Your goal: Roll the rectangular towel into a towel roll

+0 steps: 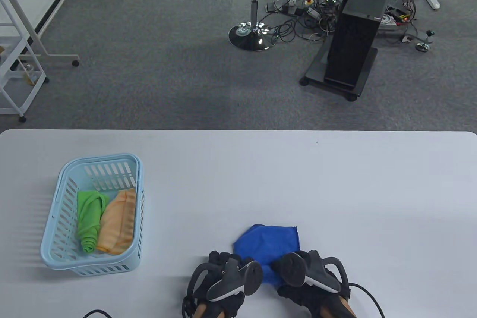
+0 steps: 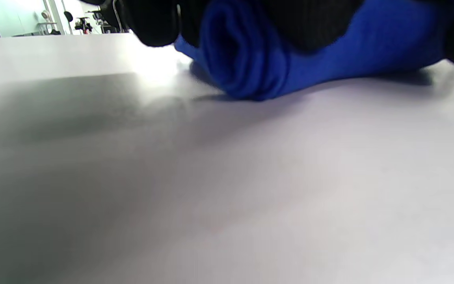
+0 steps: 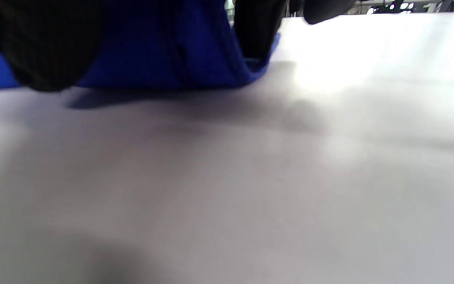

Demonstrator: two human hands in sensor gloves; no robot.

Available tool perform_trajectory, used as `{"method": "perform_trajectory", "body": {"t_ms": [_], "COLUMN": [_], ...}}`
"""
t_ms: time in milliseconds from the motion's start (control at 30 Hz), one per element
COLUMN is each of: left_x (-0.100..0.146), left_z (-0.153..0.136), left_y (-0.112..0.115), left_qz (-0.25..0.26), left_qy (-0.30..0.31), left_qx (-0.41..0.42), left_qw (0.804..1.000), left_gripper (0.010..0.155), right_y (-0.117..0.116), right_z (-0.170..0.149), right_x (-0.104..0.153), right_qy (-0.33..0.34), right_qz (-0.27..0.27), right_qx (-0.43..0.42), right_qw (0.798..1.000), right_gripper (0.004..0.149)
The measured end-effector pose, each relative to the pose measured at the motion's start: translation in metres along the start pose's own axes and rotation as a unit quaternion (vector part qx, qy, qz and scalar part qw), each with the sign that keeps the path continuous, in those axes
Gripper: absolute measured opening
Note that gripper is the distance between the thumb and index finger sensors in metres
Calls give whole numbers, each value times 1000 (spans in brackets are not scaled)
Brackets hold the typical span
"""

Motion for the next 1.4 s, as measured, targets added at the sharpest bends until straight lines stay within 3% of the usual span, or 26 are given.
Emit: {"method": "perform_trajectory", "body": {"t_ms": [67, 200, 367, 467, 567, 667, 867, 967, 1133, 1300, 1400], "left_x": [1, 1, 4, 0, 0, 0, 1, 1, 2, 3, 5], "left_z": [1, 5, 7, 10, 11, 8, -7, -14, -17, -12, -4], "left_y": [-2, -3, -1, 6, 2, -1, -10, -10, -7, -7, -12], "left_qz": [30, 22, 19, -5, 1, -8, 45, 54, 41, 40, 73], "left_qy": [3, 7, 17, 13, -1, -1, -14, -16, -13, -15, -2], "left_qx": [-9, -28, -29, -73, -55, -33, 37, 67, 112, 82, 53], "left_qw": [1000, 999, 999, 997, 999, 999, 998, 996, 993, 996, 996], "left_gripper": [61, 57, 71, 78, 66, 62, 72, 63, 56, 61, 50], "right_y": [0, 2, 3, 3, 3, 5, 12, 11, -2, 2, 2], "right_z": [2, -1, -5, -6, -9, -9, -3, -2, 1, 1, -1], "right_x": [0, -2, -2, -3, -1, 2, 9, 8, 2, 1, 0], "right_qy": [-6, -7, -6, -2, -2, 3, 26, 27, 4, -6, -6], "right_qz": [-23, -27, -22, -15, -5, 3, -20, -28, 16, -5, -5], "right_qx": [-2, -25, -40, -48, -62, -63, -80, -70, -26, -45, -58], "right_qw": [1000, 999, 999, 999, 998, 998, 996, 997, 1000, 999, 998], "right_gripper": [69, 63, 60, 59, 60, 64, 80, 79, 71, 63, 61]}}
Point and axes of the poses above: the tracker on the back of each hand, its own z axis roughly to the thumb side, its own x axis roughly from the fingertips to the wrist, y = z × x, the point moved 1 cm from there along -x, roughly from the wrist to the fingertips, and after that the axes turned 2 degrees about x, right-handed, at the moved point
